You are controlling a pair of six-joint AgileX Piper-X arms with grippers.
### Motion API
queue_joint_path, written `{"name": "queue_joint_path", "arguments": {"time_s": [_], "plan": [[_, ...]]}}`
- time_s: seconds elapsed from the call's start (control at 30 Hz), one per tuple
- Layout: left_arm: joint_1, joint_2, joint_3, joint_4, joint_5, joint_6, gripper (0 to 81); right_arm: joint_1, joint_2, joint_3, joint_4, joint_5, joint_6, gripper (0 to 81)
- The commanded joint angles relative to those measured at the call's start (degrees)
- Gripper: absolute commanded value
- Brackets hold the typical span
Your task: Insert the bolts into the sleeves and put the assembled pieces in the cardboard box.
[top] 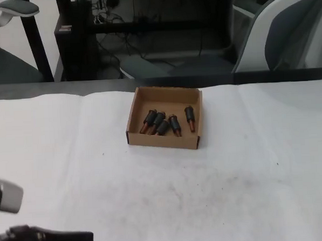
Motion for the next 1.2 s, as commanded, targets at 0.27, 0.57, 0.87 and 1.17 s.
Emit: {"name": "queue_joint_path", "arguments": {"time_s": [0.27, 0.57, 0.87, 1.17], "plan": [[-0.3, -0.1, 10.7, -19.9, -1.2, -7.4, 44.1, -0.1, -0.7, 9.8, -11.3, 3.7, 2.8, 26.9], [-0.3, -0.1, 10.7, -15.6, -1.4, -7.2, 44.1, -0.1, -0.7, 15.8, -11.3, 3.7, 9.0, 26.9], [-0.3, -0.1, 10.7, -12.7, -1.4, -7.2, 44.1, -0.1, -0.7, 16.2, -10.5, 3.5, 9.0, 26.9], [-0.3, -0.1, 10.7, -12.7, -1.4, -7.2, 44.1, -0.1, -0.7, 16.2, -10.4, 3.5, 8.8, 26.9]]}}
